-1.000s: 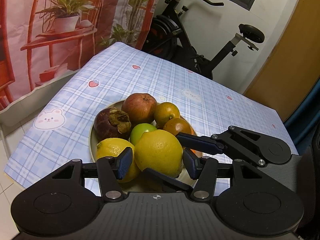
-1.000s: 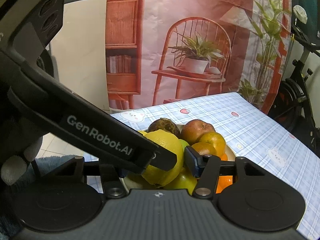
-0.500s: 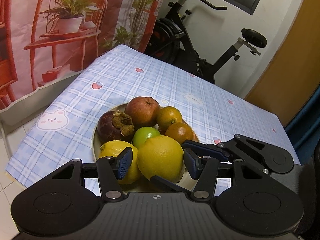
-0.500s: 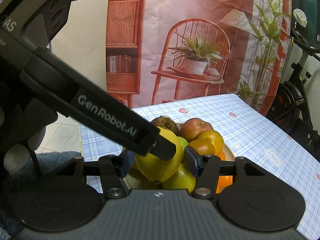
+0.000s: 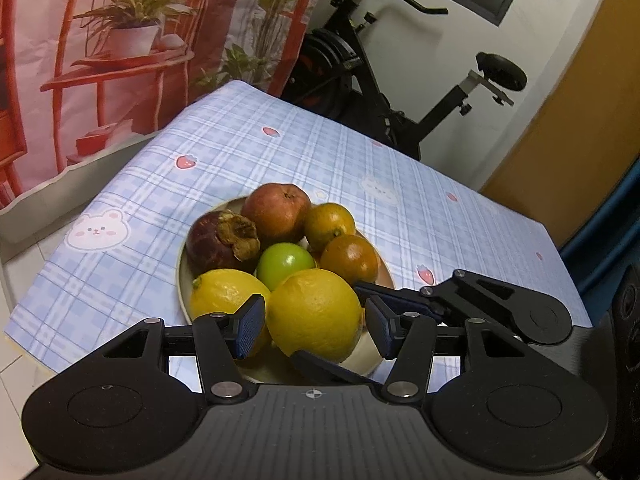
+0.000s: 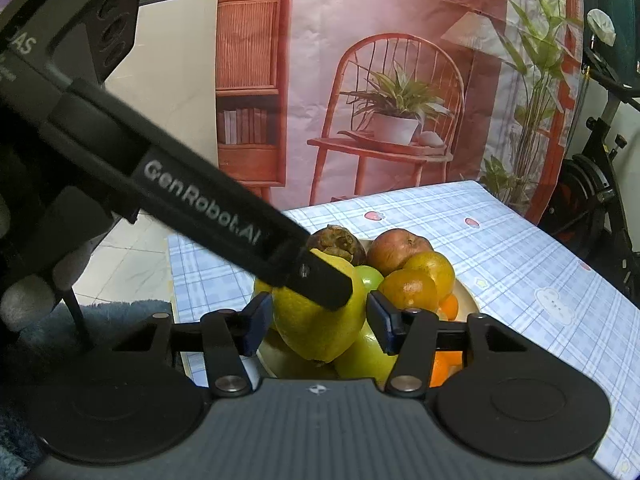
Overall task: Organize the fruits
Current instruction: 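Press the lemon into the fruit pile and open the left tool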
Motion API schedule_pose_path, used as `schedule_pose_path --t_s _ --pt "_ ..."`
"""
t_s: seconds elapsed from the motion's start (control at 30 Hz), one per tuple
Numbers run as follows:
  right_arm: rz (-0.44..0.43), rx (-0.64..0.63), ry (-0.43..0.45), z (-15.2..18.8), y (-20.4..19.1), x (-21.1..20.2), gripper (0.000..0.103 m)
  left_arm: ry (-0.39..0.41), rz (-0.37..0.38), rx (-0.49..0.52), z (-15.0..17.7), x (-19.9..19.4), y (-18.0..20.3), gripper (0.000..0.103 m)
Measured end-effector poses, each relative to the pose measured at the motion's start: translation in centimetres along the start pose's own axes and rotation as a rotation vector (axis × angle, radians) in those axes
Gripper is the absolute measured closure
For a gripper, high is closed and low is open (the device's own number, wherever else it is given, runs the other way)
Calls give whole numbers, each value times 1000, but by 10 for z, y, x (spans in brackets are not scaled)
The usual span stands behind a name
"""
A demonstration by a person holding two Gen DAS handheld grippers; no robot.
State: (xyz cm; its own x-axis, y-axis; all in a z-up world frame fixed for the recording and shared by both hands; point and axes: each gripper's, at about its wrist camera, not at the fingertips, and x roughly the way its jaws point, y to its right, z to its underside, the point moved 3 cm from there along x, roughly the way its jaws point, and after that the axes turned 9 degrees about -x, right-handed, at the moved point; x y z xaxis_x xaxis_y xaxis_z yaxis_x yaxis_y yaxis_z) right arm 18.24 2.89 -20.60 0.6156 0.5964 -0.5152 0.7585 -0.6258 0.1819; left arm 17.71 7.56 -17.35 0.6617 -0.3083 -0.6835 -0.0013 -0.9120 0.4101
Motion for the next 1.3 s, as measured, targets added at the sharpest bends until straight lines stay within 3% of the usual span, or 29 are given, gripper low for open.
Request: schedule_pose_path --t_s 0.57,1.0,1.3 --pt "20 -53 41 -33 17 8 51 96 32 -90 -33 0 -9 50" --pt "50 -86 -7 -43 38 39 52 63 68 -141 -63 37 -21 51" --pt "52 -78 -17 -42 43 45 50 55 72 -164 -65 41 -25 51"
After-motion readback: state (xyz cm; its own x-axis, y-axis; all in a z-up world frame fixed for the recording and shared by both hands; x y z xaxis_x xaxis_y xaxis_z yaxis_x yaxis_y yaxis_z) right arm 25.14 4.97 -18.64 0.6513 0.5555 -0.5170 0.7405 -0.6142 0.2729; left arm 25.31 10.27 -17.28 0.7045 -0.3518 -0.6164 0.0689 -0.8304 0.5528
